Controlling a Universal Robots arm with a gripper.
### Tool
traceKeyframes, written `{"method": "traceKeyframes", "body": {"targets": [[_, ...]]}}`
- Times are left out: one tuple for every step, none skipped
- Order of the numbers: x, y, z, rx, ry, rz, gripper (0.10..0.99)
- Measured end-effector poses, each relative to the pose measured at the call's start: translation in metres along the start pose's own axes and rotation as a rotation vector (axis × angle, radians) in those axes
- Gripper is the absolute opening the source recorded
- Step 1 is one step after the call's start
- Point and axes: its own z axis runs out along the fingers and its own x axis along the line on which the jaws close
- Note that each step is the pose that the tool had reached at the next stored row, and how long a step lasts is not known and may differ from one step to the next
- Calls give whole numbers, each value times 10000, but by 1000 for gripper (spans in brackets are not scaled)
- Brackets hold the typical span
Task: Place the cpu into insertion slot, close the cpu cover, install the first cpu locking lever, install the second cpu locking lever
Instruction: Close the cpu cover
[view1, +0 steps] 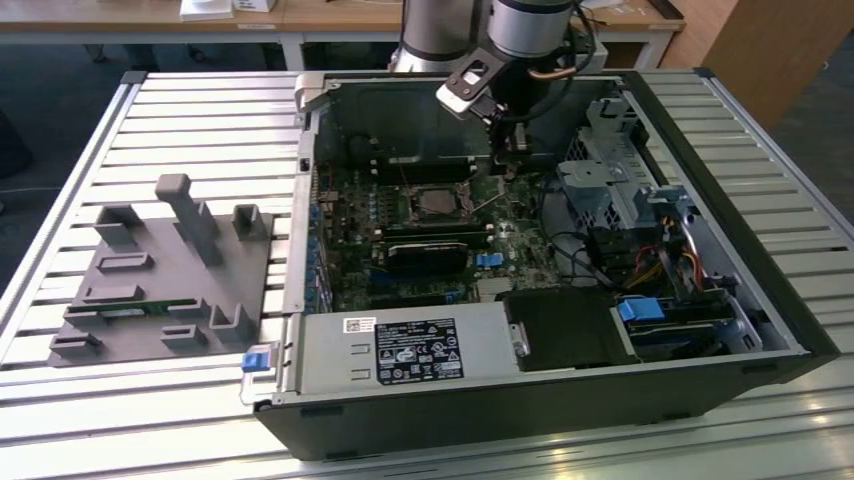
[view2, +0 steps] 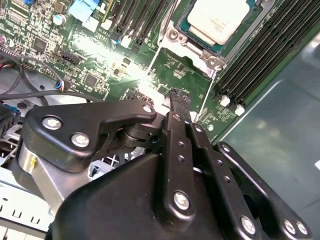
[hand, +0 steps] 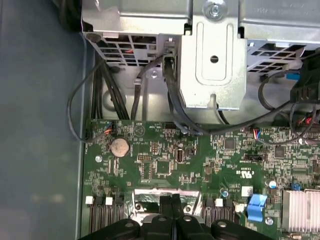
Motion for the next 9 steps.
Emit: {"method": "traceKeyframes", "body": {"targets": [[0, 4, 0, 0, 0, 0, 110], [0, 10, 1, 0, 1, 0, 110], [0, 14, 1, 1, 1, 0, 110], [0, 19, 1, 0, 1, 0, 110], [-1, 24, 2, 0, 1, 0, 110], [-1, 29, 2, 0, 1, -1, 110], [-1, 34, 2, 1, 0, 0, 110], [-1, 40, 2, 1, 1, 0, 110], [-1, 48, 3, 1, 1, 0, 110]]}}
